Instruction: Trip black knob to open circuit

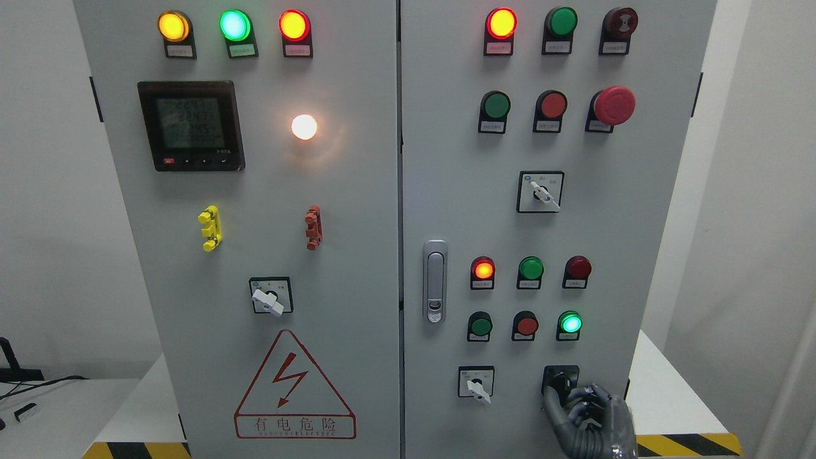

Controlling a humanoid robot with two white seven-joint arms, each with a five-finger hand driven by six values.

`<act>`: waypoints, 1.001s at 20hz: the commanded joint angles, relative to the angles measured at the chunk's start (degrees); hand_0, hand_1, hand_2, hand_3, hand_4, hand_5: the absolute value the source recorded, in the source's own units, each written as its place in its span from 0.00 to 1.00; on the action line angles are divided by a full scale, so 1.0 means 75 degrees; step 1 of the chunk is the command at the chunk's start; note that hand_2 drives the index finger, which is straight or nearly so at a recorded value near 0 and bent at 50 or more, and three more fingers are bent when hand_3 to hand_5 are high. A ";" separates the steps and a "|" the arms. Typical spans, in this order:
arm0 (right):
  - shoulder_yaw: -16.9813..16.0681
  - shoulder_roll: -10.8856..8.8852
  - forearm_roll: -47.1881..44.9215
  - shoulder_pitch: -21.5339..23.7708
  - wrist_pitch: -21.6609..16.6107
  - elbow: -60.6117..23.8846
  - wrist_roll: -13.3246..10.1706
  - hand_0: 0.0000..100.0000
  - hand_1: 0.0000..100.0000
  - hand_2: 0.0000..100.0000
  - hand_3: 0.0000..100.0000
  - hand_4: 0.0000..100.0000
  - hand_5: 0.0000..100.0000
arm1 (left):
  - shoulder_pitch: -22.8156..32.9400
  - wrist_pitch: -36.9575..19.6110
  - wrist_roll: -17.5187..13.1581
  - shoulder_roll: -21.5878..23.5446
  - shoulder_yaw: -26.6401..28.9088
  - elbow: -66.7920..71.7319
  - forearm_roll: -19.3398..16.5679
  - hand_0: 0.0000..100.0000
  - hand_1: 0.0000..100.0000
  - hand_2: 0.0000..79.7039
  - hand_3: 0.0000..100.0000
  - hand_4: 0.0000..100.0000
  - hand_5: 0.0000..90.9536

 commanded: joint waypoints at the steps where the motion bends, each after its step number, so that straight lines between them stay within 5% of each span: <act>1: -0.0059 -0.0008 0.0008 0.0011 0.0001 0.0002 0.0001 0.33 0.73 0.60 0.86 0.86 0.96 | 0.0000 0.0004 -0.0001 0.0004 0.0000 -0.0005 -0.0234 0.12 0.39 0.00 0.00 0.00 0.00; 20: -0.0117 -0.0020 0.0090 0.0023 0.0001 0.0014 0.0012 0.32 0.77 0.58 0.85 0.85 0.95 | 0.0000 0.0004 -0.0001 -0.0007 0.0000 0.0007 -0.0234 0.12 0.39 0.00 0.00 0.00 0.00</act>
